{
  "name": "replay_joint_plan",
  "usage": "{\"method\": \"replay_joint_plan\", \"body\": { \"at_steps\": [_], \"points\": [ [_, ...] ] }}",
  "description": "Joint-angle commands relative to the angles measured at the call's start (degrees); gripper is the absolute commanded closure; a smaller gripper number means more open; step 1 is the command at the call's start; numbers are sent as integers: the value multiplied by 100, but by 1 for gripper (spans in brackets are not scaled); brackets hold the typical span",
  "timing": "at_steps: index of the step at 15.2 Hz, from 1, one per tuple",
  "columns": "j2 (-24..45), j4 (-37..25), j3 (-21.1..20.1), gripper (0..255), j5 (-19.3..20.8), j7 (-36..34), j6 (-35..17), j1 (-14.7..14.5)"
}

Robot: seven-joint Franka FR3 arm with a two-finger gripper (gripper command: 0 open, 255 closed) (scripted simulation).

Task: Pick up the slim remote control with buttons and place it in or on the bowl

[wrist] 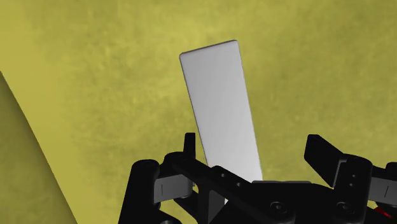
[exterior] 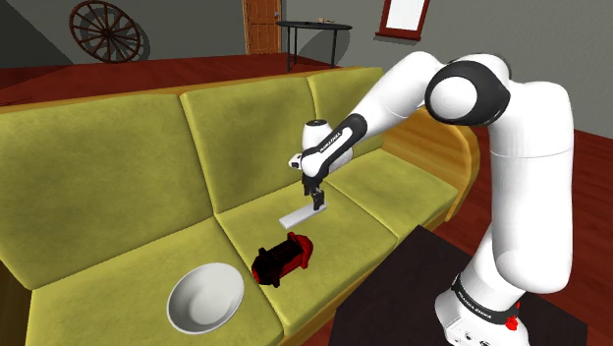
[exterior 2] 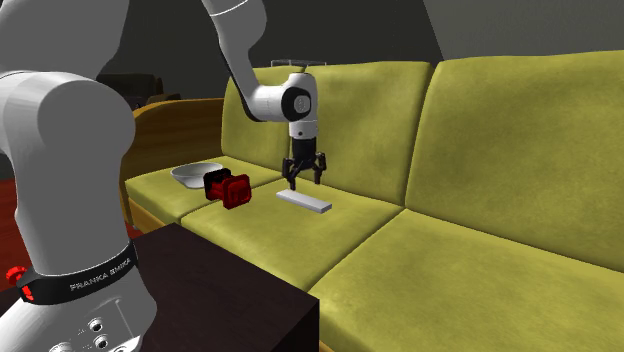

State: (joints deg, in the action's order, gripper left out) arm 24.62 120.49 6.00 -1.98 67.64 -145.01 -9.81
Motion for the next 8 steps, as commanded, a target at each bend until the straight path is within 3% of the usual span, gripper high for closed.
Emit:
{"method": "replay_joint_plan", "body": {
  "at_steps": [1, 8],
  "points": [
    [359, -269, -153, 0, -30, 279, -135, 21],
    [835, -410, -219, 0, -65, 355, -478, 57]
  ]
}}
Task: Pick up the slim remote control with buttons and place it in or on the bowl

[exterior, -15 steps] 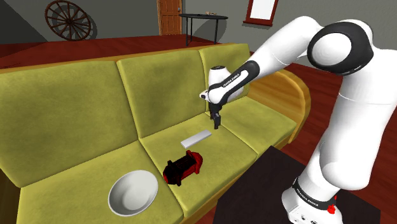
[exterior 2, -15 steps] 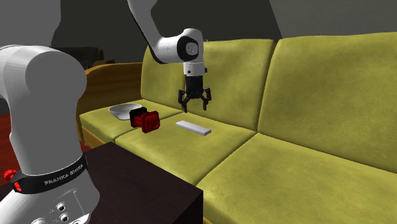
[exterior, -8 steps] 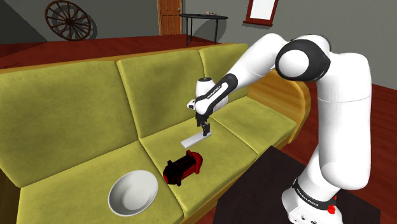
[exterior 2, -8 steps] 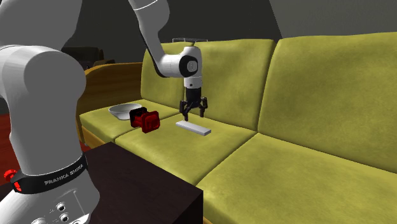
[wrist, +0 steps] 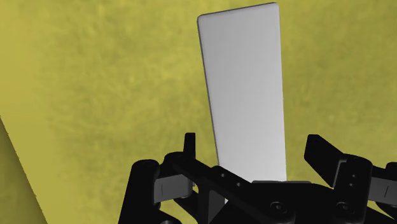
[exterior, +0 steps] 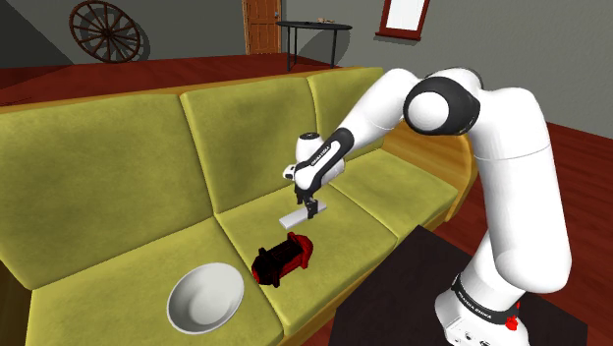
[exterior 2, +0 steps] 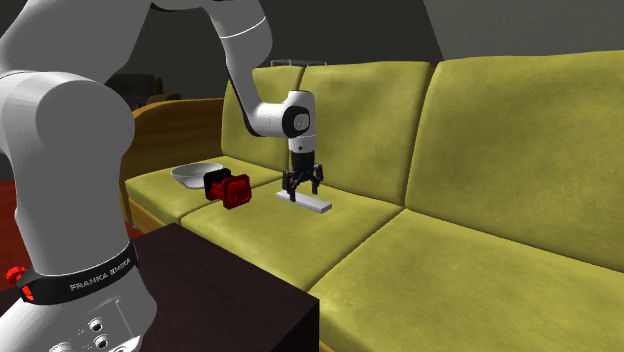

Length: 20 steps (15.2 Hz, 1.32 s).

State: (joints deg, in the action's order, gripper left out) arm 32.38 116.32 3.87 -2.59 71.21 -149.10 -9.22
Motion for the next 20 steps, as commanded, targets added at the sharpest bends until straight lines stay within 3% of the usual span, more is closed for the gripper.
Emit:
{"method": "replay_joint_plan", "body": {
  "at_steps": [1, 9, 10, 20],
  "points": [
    [167, -21, -15, 0, -14, 5, -149, 6],
    [167, -21, -15, 0, -14, 5, -148, 6],
    [167, -21, -15, 255, -14, 5, -148, 6],
    [99, -3, -9, 255, -8, 1, -98, 1]
  ]
}}
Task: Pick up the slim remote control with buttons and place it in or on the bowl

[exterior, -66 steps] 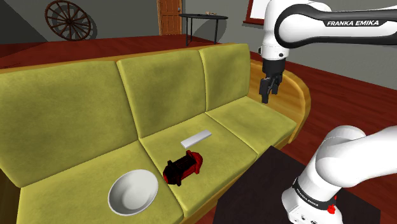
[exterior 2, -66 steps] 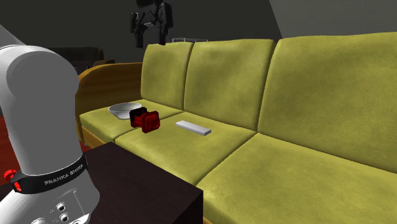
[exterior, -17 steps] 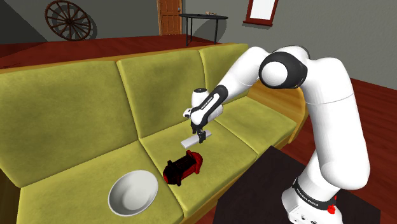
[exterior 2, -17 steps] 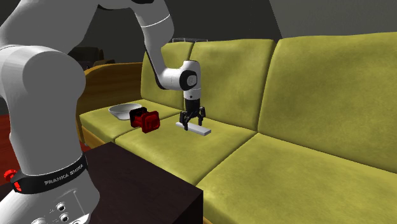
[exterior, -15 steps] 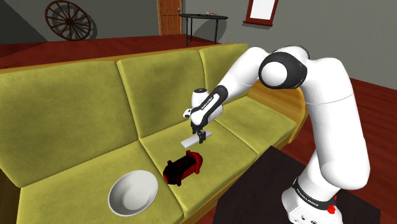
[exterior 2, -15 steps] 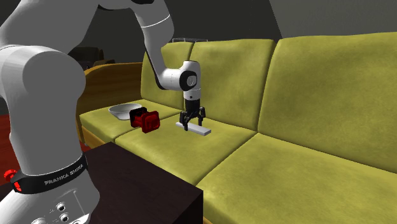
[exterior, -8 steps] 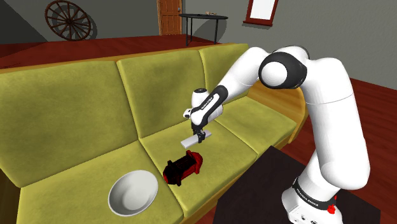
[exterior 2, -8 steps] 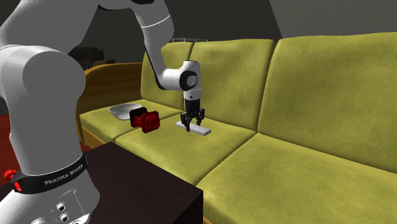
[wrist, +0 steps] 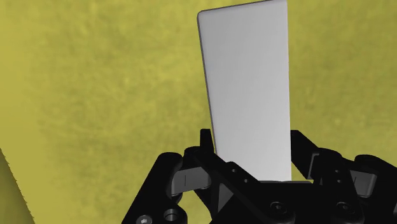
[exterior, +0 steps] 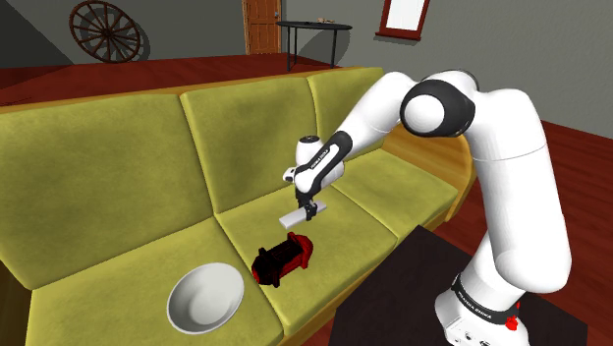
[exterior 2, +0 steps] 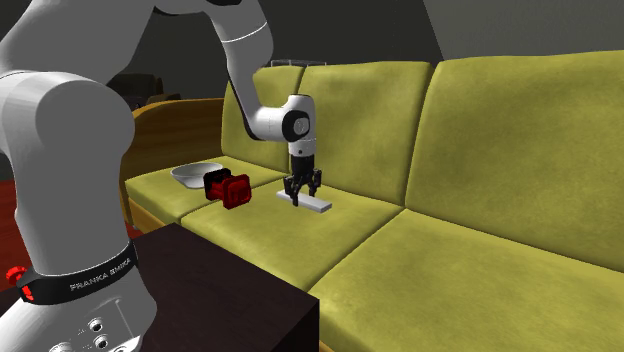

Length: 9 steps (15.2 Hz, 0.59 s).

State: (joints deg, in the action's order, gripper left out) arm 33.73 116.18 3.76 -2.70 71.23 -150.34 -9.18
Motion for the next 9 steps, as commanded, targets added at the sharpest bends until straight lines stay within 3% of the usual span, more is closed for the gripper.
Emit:
{"method": "replay_joint_plan", "body": {
  "at_steps": [1, 9],
  "points": [
    [-104, 28, 8, 255, 8, -4, 78, -7],
    [-626, 110, 49, 255, 56, -32, 516, -39]
  ]
}}
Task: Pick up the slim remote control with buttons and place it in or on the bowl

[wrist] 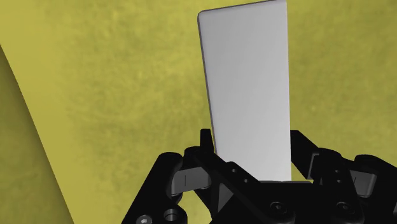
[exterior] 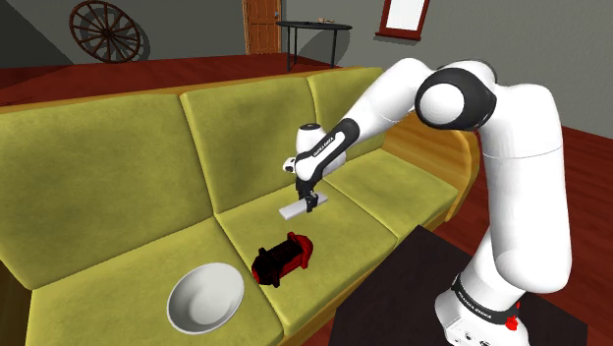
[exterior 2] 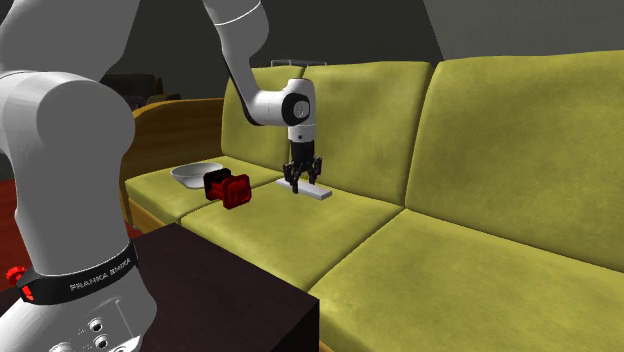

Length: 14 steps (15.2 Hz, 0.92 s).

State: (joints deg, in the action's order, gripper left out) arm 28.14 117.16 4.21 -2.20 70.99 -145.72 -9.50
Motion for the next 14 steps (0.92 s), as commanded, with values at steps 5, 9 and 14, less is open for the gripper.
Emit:
{"method": "replay_joint_plan", "body": {
  "at_steps": [5, 9, 14],
  "points": [
    [-371, 24, 27, 255, 39, -26, 347, -24],
    [-602, 11, 43, 255, 64, -40, 590, -36],
    [-872, -33, 60, 255, 95, -58, 904, -49]
  ]
}}
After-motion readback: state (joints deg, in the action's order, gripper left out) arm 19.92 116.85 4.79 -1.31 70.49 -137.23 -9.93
